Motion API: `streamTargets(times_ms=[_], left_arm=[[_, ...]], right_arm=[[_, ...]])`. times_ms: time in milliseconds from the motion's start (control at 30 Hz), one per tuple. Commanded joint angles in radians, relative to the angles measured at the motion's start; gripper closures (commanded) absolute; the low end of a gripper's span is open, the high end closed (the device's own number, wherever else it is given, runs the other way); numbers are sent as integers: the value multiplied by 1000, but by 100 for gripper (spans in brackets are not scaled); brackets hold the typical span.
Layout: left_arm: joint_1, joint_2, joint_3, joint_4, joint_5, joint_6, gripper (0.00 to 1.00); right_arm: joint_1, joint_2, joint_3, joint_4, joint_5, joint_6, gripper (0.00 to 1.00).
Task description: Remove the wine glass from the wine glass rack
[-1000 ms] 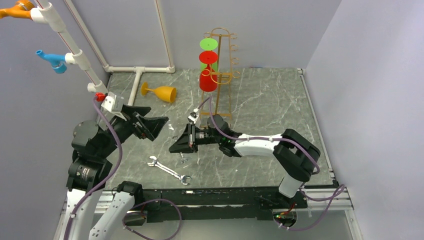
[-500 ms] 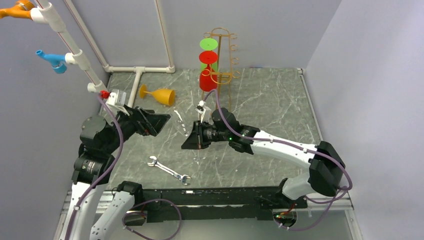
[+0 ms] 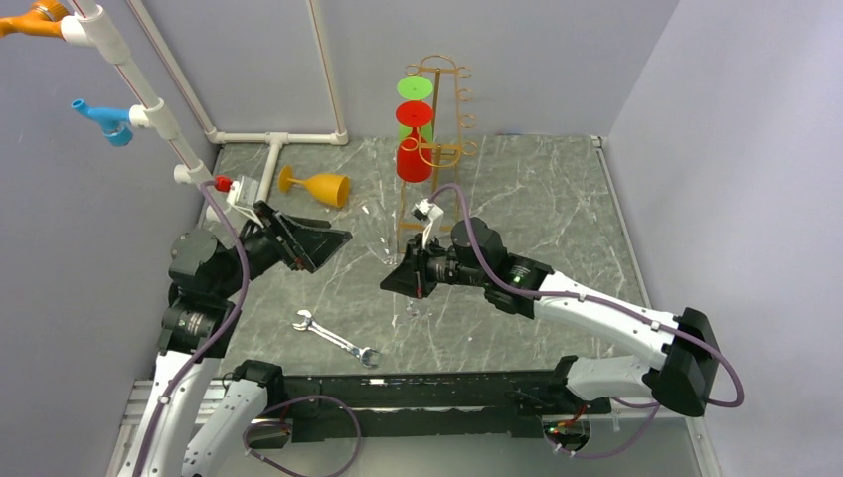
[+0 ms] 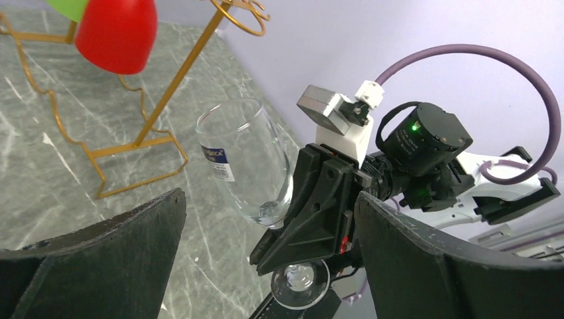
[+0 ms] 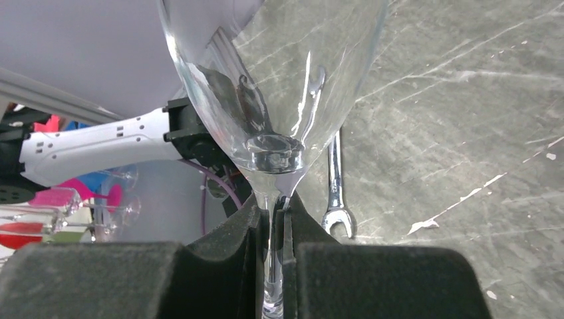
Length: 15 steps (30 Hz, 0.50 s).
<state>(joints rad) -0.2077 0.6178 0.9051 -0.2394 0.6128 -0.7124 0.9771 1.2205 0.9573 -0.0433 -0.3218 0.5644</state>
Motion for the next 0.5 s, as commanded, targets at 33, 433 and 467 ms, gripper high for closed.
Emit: streamTargets(times_ms=[33,433,467], left_arm=[[7,-10,-108,285,118,-117,1],[0,44,-368,981,330,-387,1],[-4,49,-379,1024,333,-399,1]], right_arm=[[4,-81,-44,165,-19,-73,100],[4,-120,-61,337,-73,-18,100],[4,-114,-59,348,-80,-14,100]])
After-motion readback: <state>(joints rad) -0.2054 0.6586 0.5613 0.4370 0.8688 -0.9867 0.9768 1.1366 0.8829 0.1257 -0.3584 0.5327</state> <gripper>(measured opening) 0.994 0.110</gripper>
